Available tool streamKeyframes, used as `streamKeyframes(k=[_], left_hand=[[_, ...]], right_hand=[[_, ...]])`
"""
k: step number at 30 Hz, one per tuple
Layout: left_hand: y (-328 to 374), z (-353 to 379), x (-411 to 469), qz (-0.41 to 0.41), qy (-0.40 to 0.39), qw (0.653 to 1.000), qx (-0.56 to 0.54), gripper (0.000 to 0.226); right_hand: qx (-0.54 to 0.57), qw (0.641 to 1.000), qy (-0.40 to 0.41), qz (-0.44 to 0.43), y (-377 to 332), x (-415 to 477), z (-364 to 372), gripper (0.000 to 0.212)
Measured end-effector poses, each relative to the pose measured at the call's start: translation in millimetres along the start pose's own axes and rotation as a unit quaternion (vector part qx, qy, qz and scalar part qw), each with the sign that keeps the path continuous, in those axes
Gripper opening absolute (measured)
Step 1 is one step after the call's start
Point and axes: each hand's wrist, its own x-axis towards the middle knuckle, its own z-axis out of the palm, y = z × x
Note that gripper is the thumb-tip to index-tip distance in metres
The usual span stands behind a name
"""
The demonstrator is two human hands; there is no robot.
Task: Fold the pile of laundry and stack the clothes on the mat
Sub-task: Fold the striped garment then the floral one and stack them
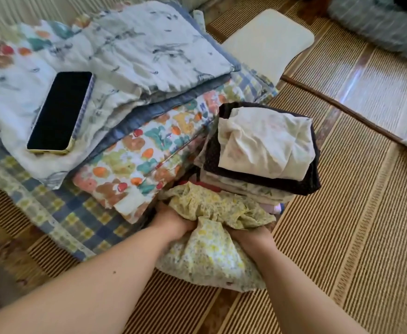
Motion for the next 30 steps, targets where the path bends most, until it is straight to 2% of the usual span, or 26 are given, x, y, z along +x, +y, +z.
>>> streamKeyframes(k=[2, 4, 7, 9, 12, 15, 17, 20, 26, 30], left_hand=[[6, -1, 3, 0.025, -0.028, 0.999, 0.032, 0.053], [10, -3, 2, 0.009, -0.046, 0.999, 0.022, 0.044], [6, -3, 1, 0.004, -0.051, 0.999, -0.01, 0.045], [1, -1, 0, 0.023, -0.055, 0.992, -0.114, 0.043], [-3, 5, -6, 0.046, -0.094, 0.952, -0.289, 0.043], [-5, 10, -6, -0.012, -0.169, 0.906, -0.389, 0.053], [-3, 14, -10, -0.036, -0.216, 0.886, -0.409, 0.064], [1, 27, -17, -0.022, -0.211, 0.881, -0.422, 0.062], [44, 57, -66, 0.054, -0.206, 0.876, -0.433, 0.048], [93, 92, -106, 0.111, -0.217, 0.872, -0.424, 0.046]], right_hand=[[-0.033, 0.999, -0.015, 0.019, -1, 2, -1, 0.098], [-0.057, 0.997, 0.006, 0.053, 0, 2, -1, 0.105], [-0.006, 1.0, 0.019, 0.002, 5, -1, -1, 0.08], [0.094, 0.995, -0.022, -0.013, 10, -4, -4, 0.065], [0.215, 0.971, -0.104, 0.022, 18, -9, -8, 0.046], [0.26, 0.956, -0.125, 0.051, 26, -14, -8, 0.038], [0.277, 0.95, -0.135, 0.053, 33, -17, -10, 0.033], [0.296, 0.944, -0.137, 0.056, 44, -27, -18, 0.029], [0.312, 0.947, -0.077, 0.021, 78, -65, -75, 0.023], [0.342, 0.938, -0.055, 0.007, 112, -99, -138, 0.035]])
